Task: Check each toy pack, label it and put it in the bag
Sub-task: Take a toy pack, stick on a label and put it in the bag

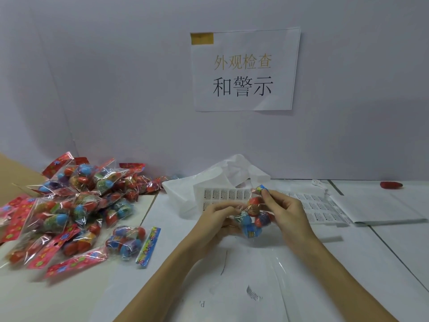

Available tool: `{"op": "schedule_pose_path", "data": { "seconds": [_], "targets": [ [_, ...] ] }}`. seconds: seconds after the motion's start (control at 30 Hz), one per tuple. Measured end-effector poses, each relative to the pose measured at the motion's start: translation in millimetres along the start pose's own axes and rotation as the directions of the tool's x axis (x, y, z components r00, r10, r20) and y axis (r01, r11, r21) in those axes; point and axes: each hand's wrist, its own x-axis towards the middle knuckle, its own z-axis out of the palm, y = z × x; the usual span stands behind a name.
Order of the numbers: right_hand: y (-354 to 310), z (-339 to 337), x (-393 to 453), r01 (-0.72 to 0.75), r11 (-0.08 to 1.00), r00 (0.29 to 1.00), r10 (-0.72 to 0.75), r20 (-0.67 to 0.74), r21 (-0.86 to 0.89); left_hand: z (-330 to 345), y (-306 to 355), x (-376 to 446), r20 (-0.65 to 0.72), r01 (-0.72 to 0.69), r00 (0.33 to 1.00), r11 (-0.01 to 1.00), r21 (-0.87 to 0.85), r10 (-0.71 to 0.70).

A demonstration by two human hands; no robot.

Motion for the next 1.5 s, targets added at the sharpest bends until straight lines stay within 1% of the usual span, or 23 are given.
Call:
{"op": "schedule_pose_path", "data": {
  "seconds": [0.1,0.23,0.37,0.63,0.7,0.77,0.8,0.83,0.87,0.9,0.93,0.97,1.0,1.03,1.07,1.1,1.13,1.23,1.33,1.4,1.5],
  "targets": [
    [-1,-2,1,0.01,1.0,1.0,-0.011,-0.015,-0.024,4,1,-2,0.018,-0.019,1.0,0.999,0.038,0.018],
    [-3,-1,-1,0.03,0.998,1.0,-0.03,-0.002,-0.053,7,-1,-3,-0.028,-0.058,0.998,0.993,0.102,0.061],
    [-4,-1,0,0.028,0.998,1.0,-0.029,-0.01,-0.052,5,1,-2,-0.038,-0.049,0.998,0.993,0.112,0.053],
    [-1,-2,0,0.064,0.994,0.998,-0.061,0.031,-0.093,8,0,-3,-0.078,-0.052,0.995,0.99,0.134,0.063],
    [0,-4,2,0.123,0.978,0.992,-0.123,0.01,-0.166,7,-1,-3,-0.125,-0.085,0.987,0.984,0.157,0.105],
    [0,-6,2,0.172,0.932,0.98,-0.195,-0.042,-0.319,6,0,-2,-0.184,-0.147,0.965,0.966,0.212,0.187],
    [0,-7,3,0.166,0.914,0.974,-0.211,-0.085,-0.37,6,1,-2,-0.21,-0.196,0.946,0.95,0.242,0.248],
    [1,-7,3,0.138,0.917,0.974,-0.195,-0.119,-0.375,6,2,-2,-0.229,-0.257,0.917,0.923,0.285,0.326],
    [1,-7,2,0.087,0.946,0.983,-0.131,-0.125,-0.312,5,2,-3,-0.234,-0.329,0.874,0.874,0.358,0.426],
    [0,-6,2,0.008,0.985,0.996,-0.022,-0.082,-0.171,4,1,-2,-0.212,-0.403,0.815,0.791,0.461,0.539],
    [-1,-3,1,-0.094,0.995,0.995,0.095,0.025,-0.017,3,-2,-1,-0.154,-0.464,0.747,0.673,0.576,0.647],
    [-4,0,-2,-0.178,0.98,0.975,0.163,0.153,0.087,2,-4,0,-0.072,-0.501,0.674,0.527,0.686,0.735],
    [-5,2,-5,-0.214,0.969,0.952,0.178,0.25,0.126,1,-7,2,0.023,-0.516,0.608,0.372,0.772,0.794],
    [-5,4,-7,-0.217,0.967,0.94,0.169,0.295,0.137,1,-9,3,0.117,-0.517,0.558,0.234,0.823,0.822],
    [-4,6,-8,-0.199,0.971,0.94,0.152,0.304,0.132,1,-11,5,0.191,-0.513,0.535,0.137,0.847,0.823],
    [-5,7,-10,-0.185,0.976,0.944,0.143,0.296,0.118,1,-12,5,0.237,-0.505,0.538,0.084,0.859,0.809],
    [-5,8,-10,-0.183,0.978,0.947,0.147,0.285,0.102,1,-13,5,0.261,-0.496,0.554,0.061,0.866,0.79],
    [-7,7,-11,-0.197,0.977,0.947,0.167,0.275,0.086,1,-13,4,0.28,-0.488,0.598,0.064,0.87,0.751],
    [-7,8,-11,-0.201,0.977,0.943,0.173,0.283,0.071,1,-11,2,0.285,-0.497,0.62,0.084,0.864,0.731],
    [-6,10,-11,-0.195,0.979,0.934,0.169,0.313,0.053,2,-9,1,0.26,-0.499,0.655,0.148,0.854,0.71],
    [-7,11,-12,-0.167,0.985,0.94,0.145,0.308,0.047,5,-7,-1,0.175,-0.524,0.689,0.317,0.79,0.703]
  ]
}}
